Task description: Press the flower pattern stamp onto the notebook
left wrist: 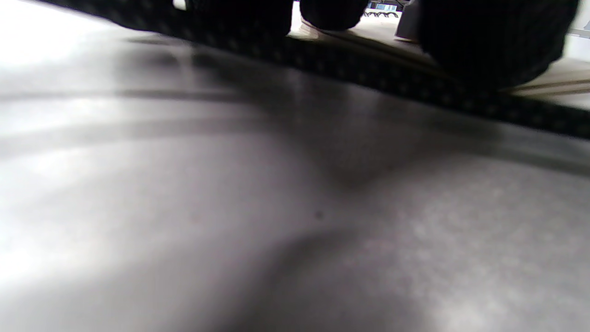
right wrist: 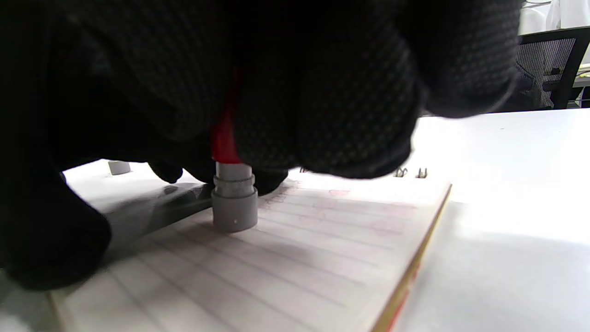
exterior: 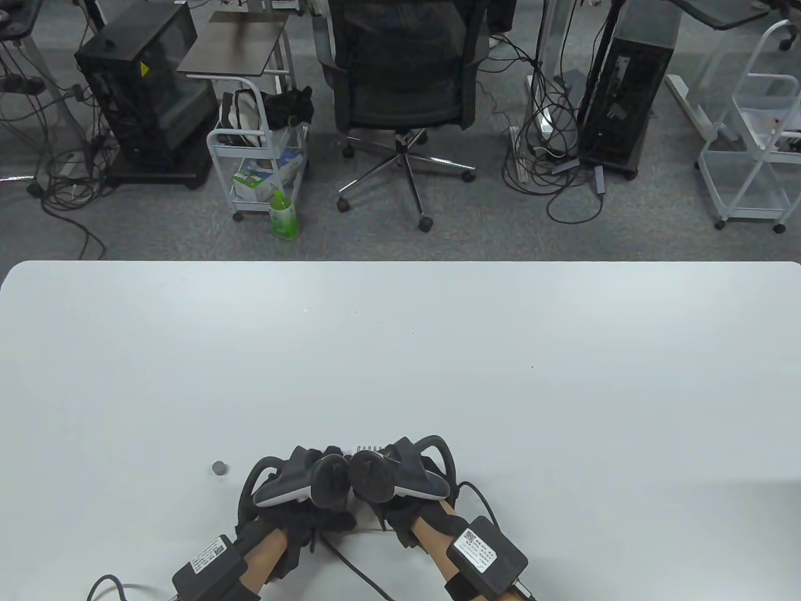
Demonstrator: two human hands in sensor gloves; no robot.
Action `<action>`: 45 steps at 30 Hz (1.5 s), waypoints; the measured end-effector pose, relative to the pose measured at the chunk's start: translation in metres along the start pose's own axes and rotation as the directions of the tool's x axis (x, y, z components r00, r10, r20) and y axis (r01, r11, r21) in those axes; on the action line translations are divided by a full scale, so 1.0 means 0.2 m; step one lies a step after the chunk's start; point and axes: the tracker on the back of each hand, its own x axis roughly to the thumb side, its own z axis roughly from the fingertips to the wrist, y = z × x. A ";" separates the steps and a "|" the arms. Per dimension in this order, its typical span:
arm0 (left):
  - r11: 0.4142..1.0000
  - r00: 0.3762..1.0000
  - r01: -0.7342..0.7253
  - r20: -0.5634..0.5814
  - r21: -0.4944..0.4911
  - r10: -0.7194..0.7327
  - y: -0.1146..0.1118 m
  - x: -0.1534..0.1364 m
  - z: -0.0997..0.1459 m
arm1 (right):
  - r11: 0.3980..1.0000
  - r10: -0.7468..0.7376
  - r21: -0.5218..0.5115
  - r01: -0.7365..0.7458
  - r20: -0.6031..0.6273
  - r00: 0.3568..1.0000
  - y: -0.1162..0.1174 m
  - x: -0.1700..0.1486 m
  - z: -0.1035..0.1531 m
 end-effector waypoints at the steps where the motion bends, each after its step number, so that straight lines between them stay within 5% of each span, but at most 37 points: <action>1: 1.000 1.000 0.000 0.000 0.000 0.000 0.00 0.00 0.00 | 1.000 -0.002 -0.007 0.002 0.002 1.000 0.00 0.00 0.00; 30: 1.000 1.000 0.002 0.005 0.007 -0.002 -0.01 0.00 0.00 | 0.998 0.016 -0.056 -0.018 -0.043 0.999 0.07 0.05 0.04; 45: 1.000 1.000 -0.007 0.007 0.015 0.006 -0.01 0.00 0.00 | 0.988 0.020 -0.151 -0.025 -0.033 0.999 -0.03 0.02 0.09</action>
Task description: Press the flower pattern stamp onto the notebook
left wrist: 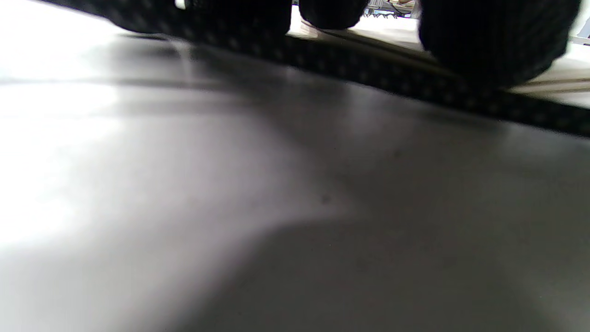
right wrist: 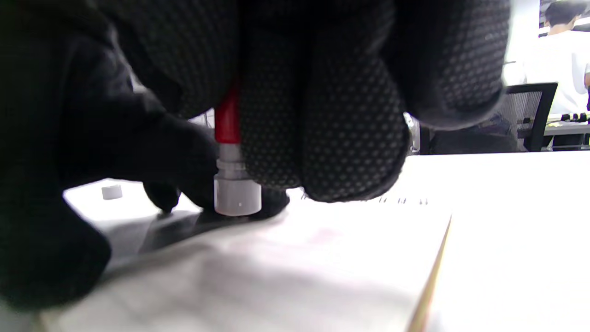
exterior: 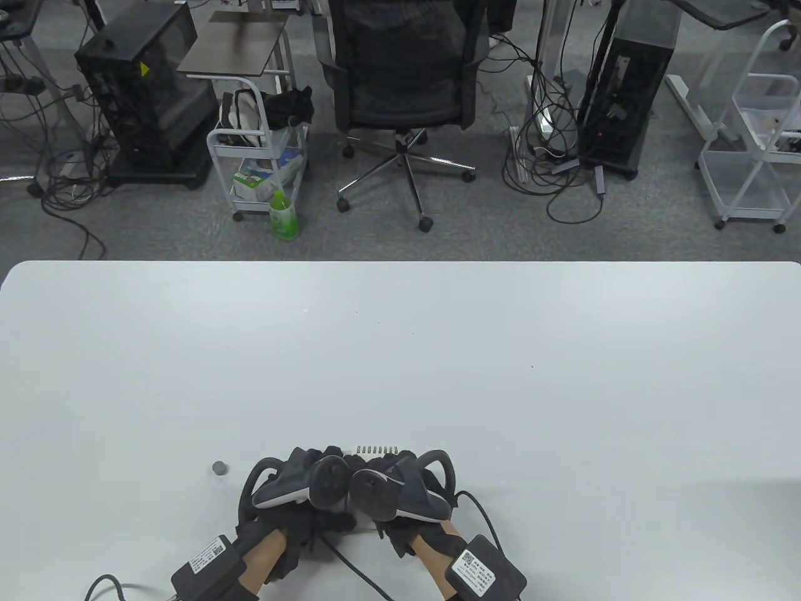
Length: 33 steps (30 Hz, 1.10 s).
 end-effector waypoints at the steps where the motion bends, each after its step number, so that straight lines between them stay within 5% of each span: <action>1: 1.000 1.000 0.001 0.000 -0.001 -0.001 0.00 0.00 0.00 | 1.000 -0.014 -0.002 0.014 -0.007 1.000 -0.02 -0.01 0.00; 13: 1.000 1.000 -0.003 -0.004 0.004 0.003 0.00 0.00 0.00 | 0.998 0.014 0.064 -0.011 -0.042 0.999 0.03 -0.13 0.06; 33: 1.000 1.000 -0.003 -0.005 0.006 0.003 0.00 0.00 0.00 | 0.997 0.014 0.082 -0.012 -0.026 1.000 0.07 -0.08 0.03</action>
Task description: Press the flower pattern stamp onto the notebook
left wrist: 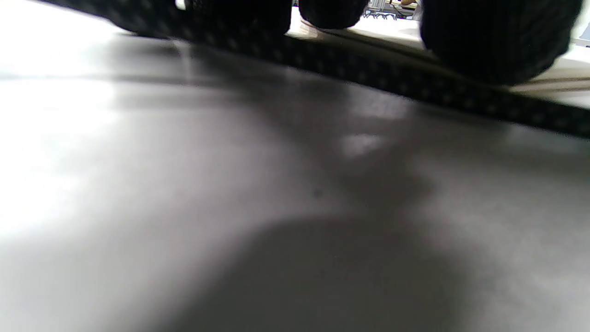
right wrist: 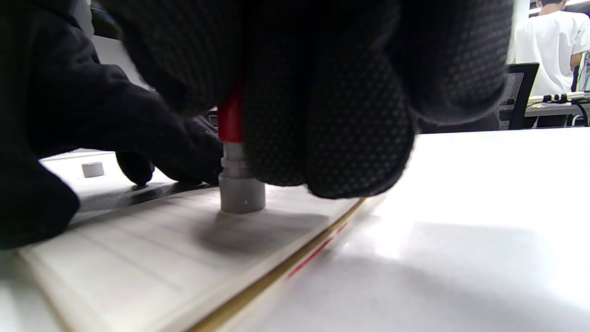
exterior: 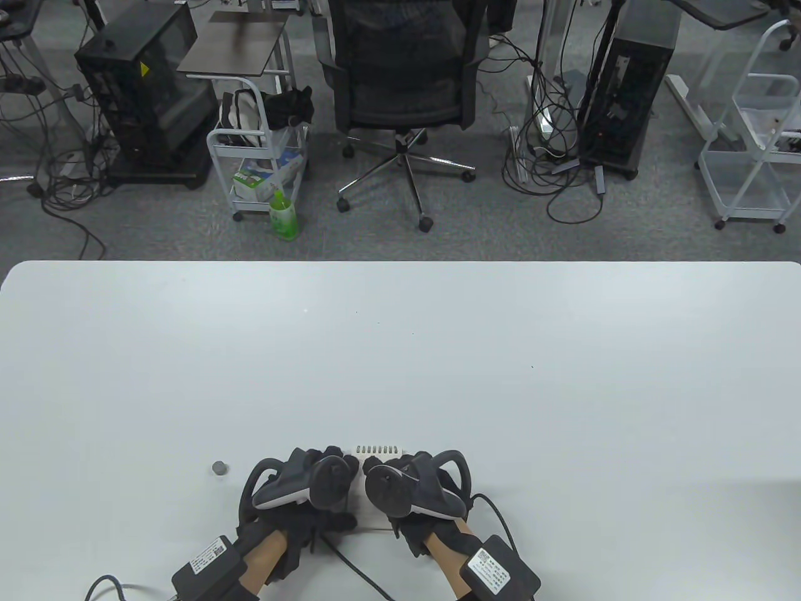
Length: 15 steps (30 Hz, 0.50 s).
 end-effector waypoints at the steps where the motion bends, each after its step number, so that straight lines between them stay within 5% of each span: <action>1: 1.000 1.000 -0.001 0.000 0.001 0.001 0.00 0.00 0.00 | 1.000 0.001 0.002 -0.001 0.002 1.000 0.00 0.00 0.00; 15: 1.000 1.000 -0.001 -0.001 0.001 0.001 0.00 0.00 0.00 | 0.999 0.034 -0.006 -0.034 -0.015 0.999 0.04 0.04 0.00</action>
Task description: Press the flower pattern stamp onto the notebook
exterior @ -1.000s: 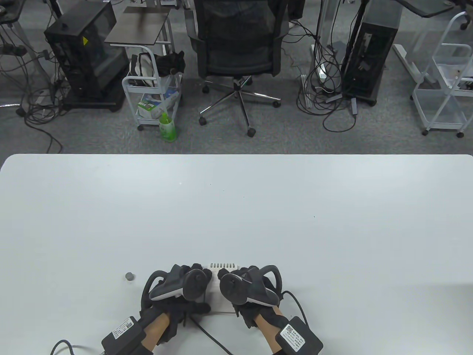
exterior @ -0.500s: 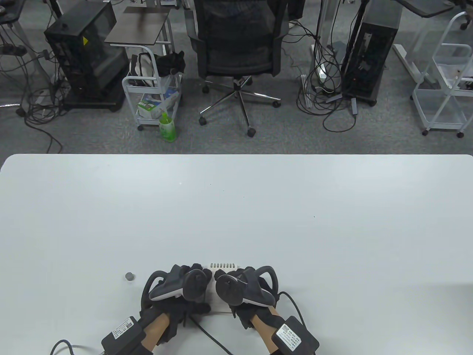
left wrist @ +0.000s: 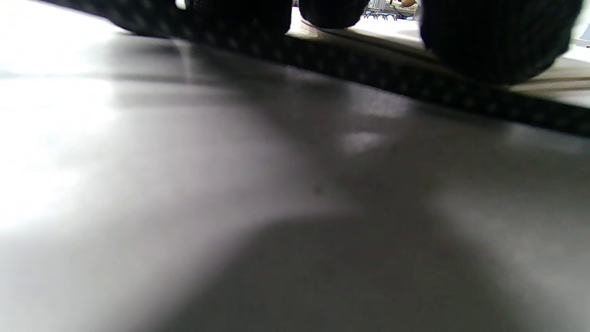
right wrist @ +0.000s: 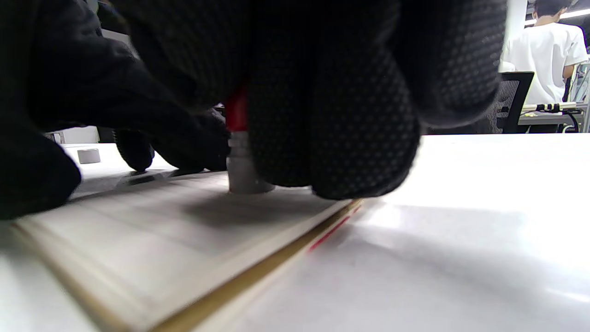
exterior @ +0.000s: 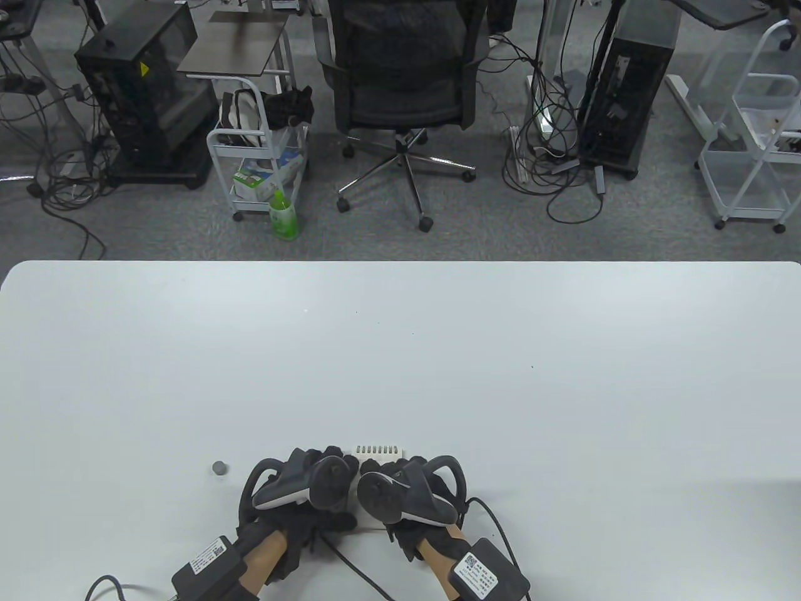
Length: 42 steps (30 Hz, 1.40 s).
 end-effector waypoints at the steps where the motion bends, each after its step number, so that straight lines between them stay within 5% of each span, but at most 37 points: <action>1: 1.000 1.000 0.000 0.000 0.000 0.000 0.00 0.00 0.00 | 1.000 -0.009 -0.007 0.009 0.000 1.000 0.00 -0.01 0.00; 25: 1.000 1.000 -0.005 0.002 0.005 0.005 0.00 0.00 0.00 | 0.998 0.050 -0.028 -0.050 0.008 0.999 -0.02 0.01 0.01; 32: 1.000 1.000 -0.005 0.001 0.003 0.005 0.00 0.00 0.00 | 0.998 -0.004 -0.070 0.002 -0.028 1.000 -0.13 -0.08 0.04; 42: 1.000 1.000 -0.004 -0.001 0.004 0.005 0.00 0.00 0.00 | 0.999 -0.034 -0.021 0.033 -0.038 0.999 -0.11 -0.16 0.06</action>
